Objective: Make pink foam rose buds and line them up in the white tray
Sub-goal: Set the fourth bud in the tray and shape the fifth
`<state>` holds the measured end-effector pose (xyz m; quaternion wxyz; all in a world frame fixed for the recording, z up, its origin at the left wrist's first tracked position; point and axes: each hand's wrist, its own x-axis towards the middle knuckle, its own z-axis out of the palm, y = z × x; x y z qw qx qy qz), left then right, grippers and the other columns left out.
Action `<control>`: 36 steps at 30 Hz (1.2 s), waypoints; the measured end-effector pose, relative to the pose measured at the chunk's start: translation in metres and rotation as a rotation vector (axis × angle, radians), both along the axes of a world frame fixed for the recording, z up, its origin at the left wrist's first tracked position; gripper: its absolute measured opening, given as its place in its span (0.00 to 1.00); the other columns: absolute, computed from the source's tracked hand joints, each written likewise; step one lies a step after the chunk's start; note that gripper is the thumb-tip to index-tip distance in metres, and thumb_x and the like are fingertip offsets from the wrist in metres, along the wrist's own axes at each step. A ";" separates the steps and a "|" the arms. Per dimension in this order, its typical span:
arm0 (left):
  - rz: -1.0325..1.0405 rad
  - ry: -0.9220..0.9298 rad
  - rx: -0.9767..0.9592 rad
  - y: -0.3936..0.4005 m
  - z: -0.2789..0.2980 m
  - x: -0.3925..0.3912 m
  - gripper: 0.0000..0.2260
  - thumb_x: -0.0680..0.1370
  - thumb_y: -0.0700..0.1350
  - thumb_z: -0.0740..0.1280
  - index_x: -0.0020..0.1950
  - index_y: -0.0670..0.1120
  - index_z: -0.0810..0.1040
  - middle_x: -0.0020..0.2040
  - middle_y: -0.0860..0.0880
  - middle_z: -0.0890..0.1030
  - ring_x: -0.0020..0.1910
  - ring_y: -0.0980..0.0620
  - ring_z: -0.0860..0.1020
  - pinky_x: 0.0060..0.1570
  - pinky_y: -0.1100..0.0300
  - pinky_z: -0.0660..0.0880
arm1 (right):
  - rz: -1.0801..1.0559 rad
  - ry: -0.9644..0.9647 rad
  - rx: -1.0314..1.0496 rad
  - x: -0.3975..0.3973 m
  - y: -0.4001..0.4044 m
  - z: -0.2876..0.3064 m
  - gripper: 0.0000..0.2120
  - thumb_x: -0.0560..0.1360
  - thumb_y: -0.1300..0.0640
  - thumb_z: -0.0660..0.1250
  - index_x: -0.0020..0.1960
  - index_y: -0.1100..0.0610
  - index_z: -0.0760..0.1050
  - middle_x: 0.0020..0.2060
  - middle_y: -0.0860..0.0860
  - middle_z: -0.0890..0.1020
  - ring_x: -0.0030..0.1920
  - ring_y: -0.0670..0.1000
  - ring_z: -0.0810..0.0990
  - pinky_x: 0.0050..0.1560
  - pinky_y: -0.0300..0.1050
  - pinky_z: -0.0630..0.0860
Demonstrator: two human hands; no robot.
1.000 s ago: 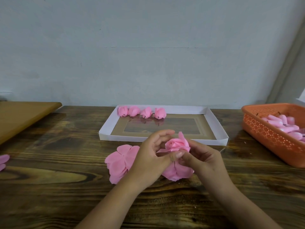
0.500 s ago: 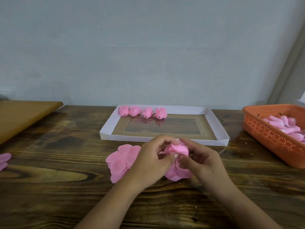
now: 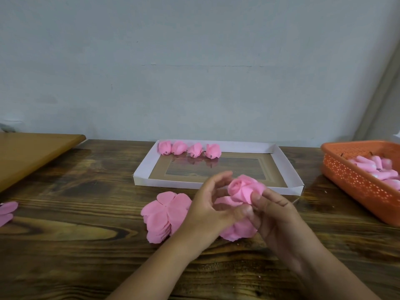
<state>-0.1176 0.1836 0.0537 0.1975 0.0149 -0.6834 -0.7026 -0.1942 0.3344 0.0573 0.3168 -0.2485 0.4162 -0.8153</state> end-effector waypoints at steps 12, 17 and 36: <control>-0.107 0.039 0.056 0.014 0.006 0.009 0.11 0.67 0.52 0.78 0.48 0.54 0.86 0.48 0.40 0.86 0.45 0.44 0.83 0.41 0.56 0.83 | 0.268 -0.208 0.027 0.025 -0.013 -0.007 0.20 0.65 0.56 0.81 0.54 0.60 0.84 0.46 0.56 0.83 0.38 0.47 0.82 0.41 0.38 0.81; -0.152 0.042 0.033 0.011 0.008 0.012 0.02 0.68 0.50 0.77 0.38 0.54 0.85 0.50 0.53 0.87 0.49 0.55 0.85 0.45 0.60 0.81 | 0.319 -0.247 0.049 0.024 -0.010 -0.007 0.26 0.58 0.55 0.86 0.53 0.61 0.84 0.39 0.55 0.80 0.34 0.47 0.80 0.39 0.38 0.80; 0.016 0.003 0.086 0.015 -0.001 0.005 0.16 0.73 0.56 0.74 0.58 0.54 0.83 0.54 0.45 0.86 0.55 0.44 0.85 0.51 0.45 0.84 | 0.118 -0.116 -0.037 0.025 -0.014 -0.005 0.23 0.71 0.58 0.75 0.63 0.65 0.78 0.59 0.65 0.82 0.55 0.56 0.84 0.50 0.45 0.82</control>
